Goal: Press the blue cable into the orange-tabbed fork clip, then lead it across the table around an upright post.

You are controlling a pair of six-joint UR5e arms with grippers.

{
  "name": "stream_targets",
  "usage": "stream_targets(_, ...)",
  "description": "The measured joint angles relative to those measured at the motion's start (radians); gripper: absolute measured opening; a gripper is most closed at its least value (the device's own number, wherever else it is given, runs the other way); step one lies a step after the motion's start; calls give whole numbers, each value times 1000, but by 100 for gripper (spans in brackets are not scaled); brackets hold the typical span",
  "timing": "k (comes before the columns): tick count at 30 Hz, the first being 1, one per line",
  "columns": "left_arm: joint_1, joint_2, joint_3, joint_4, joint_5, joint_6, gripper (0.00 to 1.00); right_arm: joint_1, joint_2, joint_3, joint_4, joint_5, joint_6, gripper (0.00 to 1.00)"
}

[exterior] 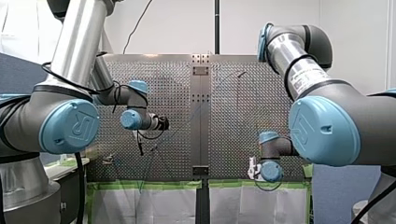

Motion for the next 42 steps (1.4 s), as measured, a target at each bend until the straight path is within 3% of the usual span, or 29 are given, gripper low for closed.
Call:
stream_targets(4, -6, 0, 0, 15, 4, -23, 100, -10, 31, -5, -23, -1, 3, 0)
stream_targets(12, -17, 1, 11, 16, 8, -33, 100, -24, 55, -24, -27, -2, 5, 0)
stream_targets(24, -44, 50, 48, -30, 4, -33, 100, -40, 99, -61, -23, -6, 10, 0)
stream_targets(29, -53, 55, 55, -38, 4, -33, 100, -45, 129, -84, -14, -5, 20, 0)
stream_targets(42, -78, 56, 78, -64, -3, -33, 100, -58, 134, -131, 17, -5, 45, 0)
